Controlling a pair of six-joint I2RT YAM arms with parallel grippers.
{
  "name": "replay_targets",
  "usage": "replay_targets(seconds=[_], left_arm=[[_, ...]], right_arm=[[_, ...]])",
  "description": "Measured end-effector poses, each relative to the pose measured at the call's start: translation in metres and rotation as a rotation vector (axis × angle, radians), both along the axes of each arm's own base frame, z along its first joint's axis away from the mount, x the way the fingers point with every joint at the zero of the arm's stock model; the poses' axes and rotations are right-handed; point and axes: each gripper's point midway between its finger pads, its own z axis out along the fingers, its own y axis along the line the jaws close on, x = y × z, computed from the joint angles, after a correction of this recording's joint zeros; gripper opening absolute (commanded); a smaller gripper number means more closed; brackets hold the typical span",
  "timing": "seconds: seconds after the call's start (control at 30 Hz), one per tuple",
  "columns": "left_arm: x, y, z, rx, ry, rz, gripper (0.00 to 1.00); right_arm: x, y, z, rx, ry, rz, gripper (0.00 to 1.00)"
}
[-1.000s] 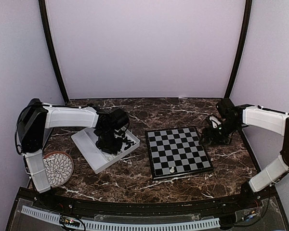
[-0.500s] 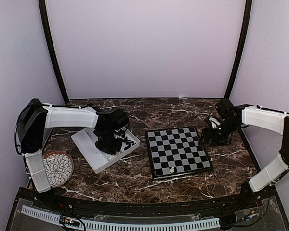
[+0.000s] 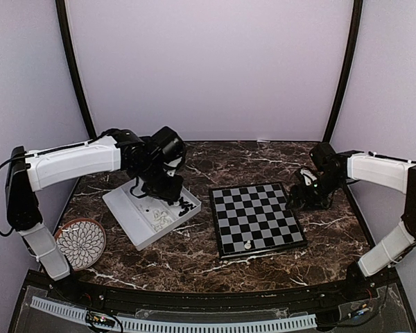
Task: Set up the chess pieces on the board
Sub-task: Place the rook at a1.
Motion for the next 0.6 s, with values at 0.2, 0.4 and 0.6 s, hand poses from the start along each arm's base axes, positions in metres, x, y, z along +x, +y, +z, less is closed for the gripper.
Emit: replay_targets(seconds=[0.2, 0.4, 0.6], left_arm=[[-0.037, -0.086, 0.013, -0.075, -0.056, -0.316, 0.06], [-0.075, -0.144, -0.014, -0.043, -0.056, -0.565, 0.06], [-0.093, -0.169, -0.043, -0.004, -0.034, -0.663, 0.06]], right_arm=[[0.001, 0.001, 0.001, 0.002, -0.002, 0.003, 0.78], [0.000, 0.001, 0.000, 0.007, 0.002, 0.005, 0.78], [-0.002, 0.002, -0.002, 0.011, 0.009, 0.006, 0.78]])
